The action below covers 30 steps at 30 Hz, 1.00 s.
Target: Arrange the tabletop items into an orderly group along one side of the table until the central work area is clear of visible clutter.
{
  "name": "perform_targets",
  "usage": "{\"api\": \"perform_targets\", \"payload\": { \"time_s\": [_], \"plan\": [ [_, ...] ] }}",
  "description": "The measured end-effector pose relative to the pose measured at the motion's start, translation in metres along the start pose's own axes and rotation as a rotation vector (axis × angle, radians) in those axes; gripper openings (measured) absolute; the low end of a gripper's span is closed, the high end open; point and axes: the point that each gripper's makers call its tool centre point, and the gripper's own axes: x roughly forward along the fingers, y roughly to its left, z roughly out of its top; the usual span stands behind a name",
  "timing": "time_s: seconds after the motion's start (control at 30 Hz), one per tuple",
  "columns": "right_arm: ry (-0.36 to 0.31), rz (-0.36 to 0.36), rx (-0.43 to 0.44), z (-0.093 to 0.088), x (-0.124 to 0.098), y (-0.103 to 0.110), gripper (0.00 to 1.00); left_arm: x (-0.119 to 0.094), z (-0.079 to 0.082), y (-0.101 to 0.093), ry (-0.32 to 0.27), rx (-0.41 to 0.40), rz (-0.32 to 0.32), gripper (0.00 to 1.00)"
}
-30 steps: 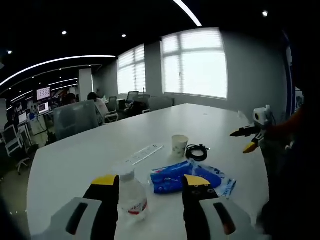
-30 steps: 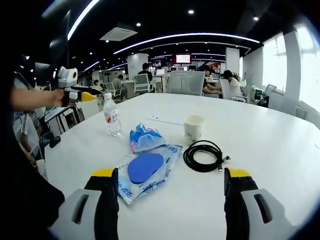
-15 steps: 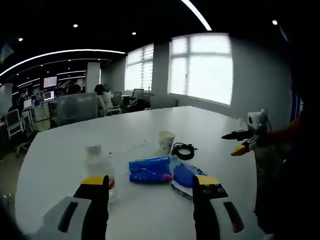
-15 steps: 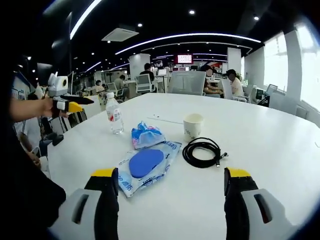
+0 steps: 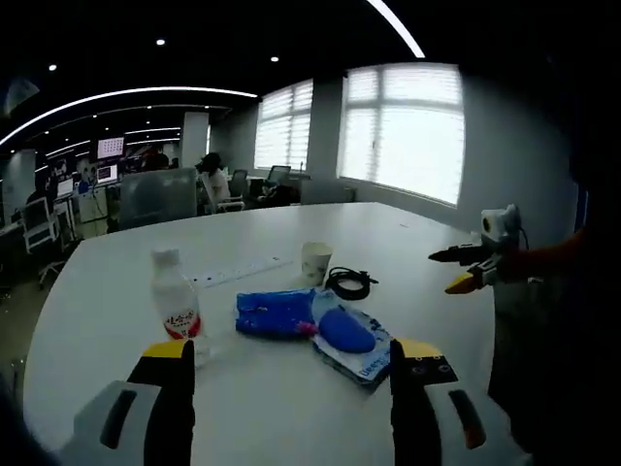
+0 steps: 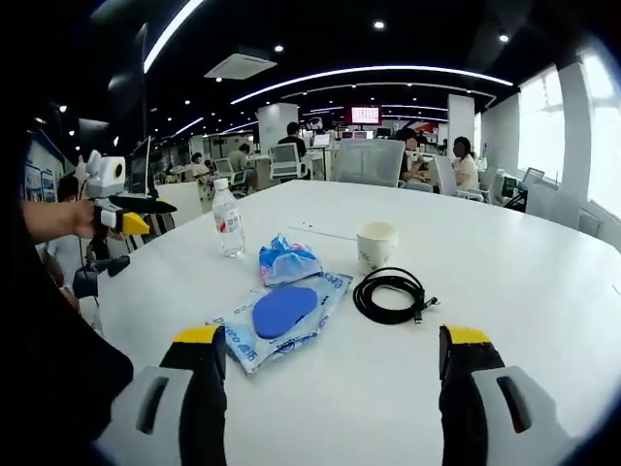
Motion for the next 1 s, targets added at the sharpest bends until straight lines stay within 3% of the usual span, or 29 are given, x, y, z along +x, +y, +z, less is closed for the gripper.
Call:
{"api": "perform_targets", "payload": {
  "time_s": [0.17,0.47,0.73,1.0],
  "plan": [
    [0.004,0.025,-0.012,-0.001,-0.001,0.002,0.92,-0.005,-0.002,-0.007,0.013,0.019,0.010,0.89],
    [0.019,0.052,-0.022,-0.008,-0.003,0.009,0.94,-0.012,-0.008,-0.017,0.029,-0.018,0.025,1.00],
    [0.059,0.071,-0.052,-0.011,-0.006,0.011,0.95,-0.021,-0.026,-0.021,0.061,-0.024,0.026,1.00],
    [0.074,0.088,-0.059,-0.012,-0.006,0.017,0.95,-0.026,-0.026,-0.021,0.048,-0.038,0.025,1.00]
  ]
}}
